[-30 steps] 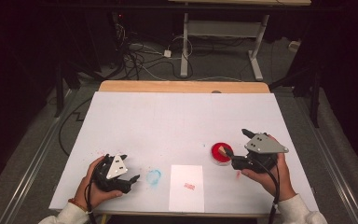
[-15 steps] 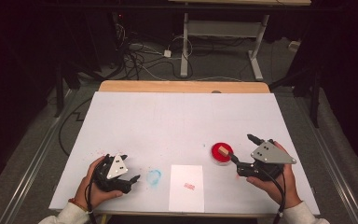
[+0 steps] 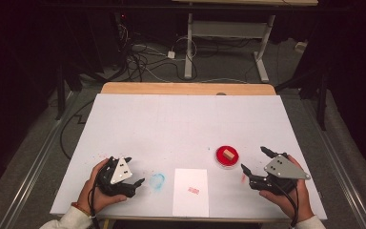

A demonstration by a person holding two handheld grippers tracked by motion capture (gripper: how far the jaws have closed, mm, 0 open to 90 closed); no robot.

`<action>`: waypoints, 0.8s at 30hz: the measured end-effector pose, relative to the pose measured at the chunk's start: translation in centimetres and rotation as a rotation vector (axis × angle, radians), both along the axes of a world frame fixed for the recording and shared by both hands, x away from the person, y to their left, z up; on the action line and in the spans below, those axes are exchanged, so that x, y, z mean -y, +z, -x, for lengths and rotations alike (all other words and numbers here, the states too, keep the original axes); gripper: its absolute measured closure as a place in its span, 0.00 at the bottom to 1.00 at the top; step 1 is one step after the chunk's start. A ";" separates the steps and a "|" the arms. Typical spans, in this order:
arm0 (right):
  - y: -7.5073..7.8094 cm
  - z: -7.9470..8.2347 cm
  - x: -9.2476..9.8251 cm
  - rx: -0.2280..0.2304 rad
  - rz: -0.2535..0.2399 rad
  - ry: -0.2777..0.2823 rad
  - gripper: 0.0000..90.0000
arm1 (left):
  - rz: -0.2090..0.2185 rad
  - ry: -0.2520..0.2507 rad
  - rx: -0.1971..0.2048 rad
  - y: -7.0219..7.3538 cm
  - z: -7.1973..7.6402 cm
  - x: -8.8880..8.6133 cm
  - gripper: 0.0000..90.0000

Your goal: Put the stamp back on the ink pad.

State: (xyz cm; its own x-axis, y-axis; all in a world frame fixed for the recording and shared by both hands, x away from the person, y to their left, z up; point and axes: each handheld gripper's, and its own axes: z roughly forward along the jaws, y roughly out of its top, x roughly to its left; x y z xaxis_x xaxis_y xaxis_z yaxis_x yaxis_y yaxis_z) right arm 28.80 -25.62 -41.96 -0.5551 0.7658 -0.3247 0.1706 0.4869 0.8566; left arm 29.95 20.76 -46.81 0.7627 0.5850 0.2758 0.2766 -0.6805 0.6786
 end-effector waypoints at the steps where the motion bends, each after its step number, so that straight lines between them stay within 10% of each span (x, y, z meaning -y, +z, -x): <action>1: -0.2 0.1 0.1 -0.002 0.001 0.000 0.21 | 0.000 -0.001 0.003 0.0 0.0 0.1 0.19; 24: -3.1 2.1 0.8 -0.041 0.031 0.013 0.22 | 0.026 -0.017 0.048 0.9 0.4 0.5 0.19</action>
State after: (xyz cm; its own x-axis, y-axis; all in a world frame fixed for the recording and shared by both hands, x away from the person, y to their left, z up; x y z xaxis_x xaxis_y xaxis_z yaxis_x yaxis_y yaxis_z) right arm 26.68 -26.41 -45.04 -0.5779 0.7485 -0.3251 0.1990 0.5156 0.8334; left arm 29.54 20.30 -45.95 0.7590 0.5792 0.2975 0.2314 -0.6671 0.7081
